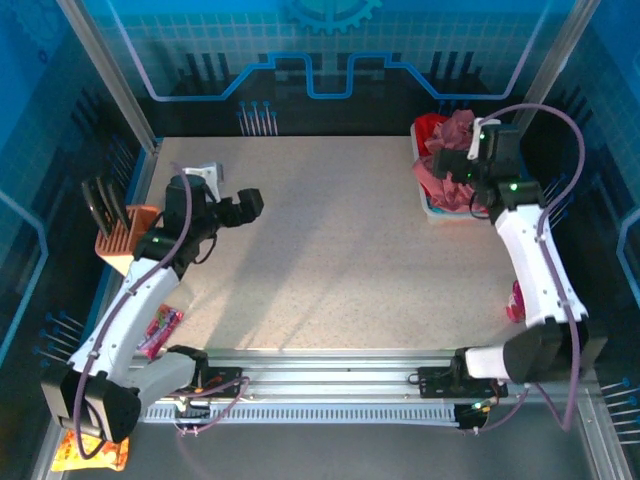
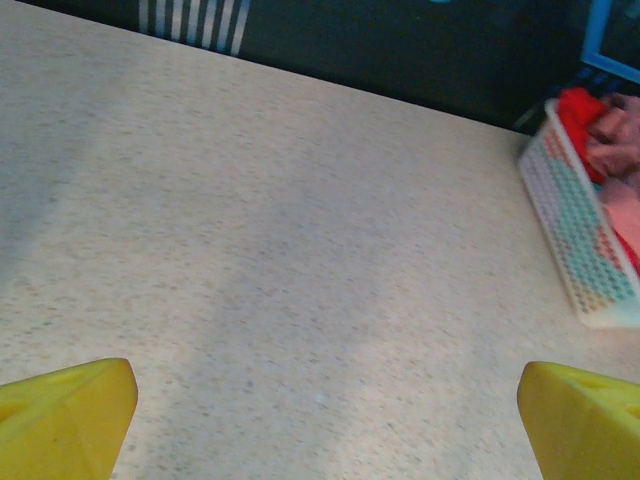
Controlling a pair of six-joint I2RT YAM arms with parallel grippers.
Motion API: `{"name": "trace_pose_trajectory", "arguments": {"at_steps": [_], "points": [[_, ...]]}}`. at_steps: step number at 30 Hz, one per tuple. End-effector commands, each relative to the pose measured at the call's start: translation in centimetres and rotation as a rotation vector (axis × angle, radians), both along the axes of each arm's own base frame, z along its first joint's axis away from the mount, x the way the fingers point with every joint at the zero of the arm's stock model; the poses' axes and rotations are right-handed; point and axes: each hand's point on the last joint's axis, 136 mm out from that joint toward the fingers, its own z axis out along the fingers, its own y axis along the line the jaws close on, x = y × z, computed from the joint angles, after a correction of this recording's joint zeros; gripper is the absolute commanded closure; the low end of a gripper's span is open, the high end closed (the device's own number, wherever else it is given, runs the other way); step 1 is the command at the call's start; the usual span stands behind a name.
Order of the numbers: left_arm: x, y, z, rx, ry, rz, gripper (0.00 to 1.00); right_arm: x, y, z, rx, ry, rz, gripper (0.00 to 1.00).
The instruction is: Fold and stack the t-shirts
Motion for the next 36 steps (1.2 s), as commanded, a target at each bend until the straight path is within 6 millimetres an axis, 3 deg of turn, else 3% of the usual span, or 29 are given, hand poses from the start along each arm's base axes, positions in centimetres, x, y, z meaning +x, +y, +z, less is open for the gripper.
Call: {"name": "trace_pose_trajectory", "arguments": {"at_steps": [1, 9, 14, 21, 25, 26, 29, 32, 36], "points": [[-1.1, -1.9, 0.8, -0.032, 0.026, -0.053, 0.01, -1.5, 0.6, -5.6, 0.083, 0.286, 0.019, 0.00], [-2.6, -4.9, -0.6, -0.062, 0.087, -0.131, 0.01, 2.7, -0.8, -9.8, 0.027, 0.333, -0.043, 0.00], [-3.8, -6.1, -1.7, -0.102, 0.084, -0.155, 0.03, 4.7, -2.0, -10.2, -0.034, 0.285, -0.092, 0.02], [-4.2, -6.7, -2.9, -0.104, 0.102, -0.165, 0.07, 6.8, -3.3, -12.2, -0.079, 0.298, -0.134, 0.12], [-4.3, -6.8, -3.2, -0.104, 0.108, -0.166, 0.09, 7.9, -3.4, -13.7, -0.085, 0.345, -0.142, 0.24], [-4.3, -6.8, -3.2, -0.105, 0.109, -0.166, 0.10, 8.0, -3.5, -13.8, -0.089, 0.340, -0.147, 0.31], [-4.4, -6.9, -3.2, -0.105, 0.109, -0.168, 0.10, 8.2, -3.4, -12.7, -0.100, 0.294, -0.148, 0.64], [-4.4, -6.9, -3.2, -0.105, 0.109, -0.166, 0.10, 8.0, -2.7, -9.6, -0.133, 0.214, -0.129, 0.99], [-4.3, -7.0, -2.8, -0.112, 0.100, -0.167, 0.10, 7.0, 0.6, -2.6, -0.242, 0.042, -0.021, 1.00]]}}
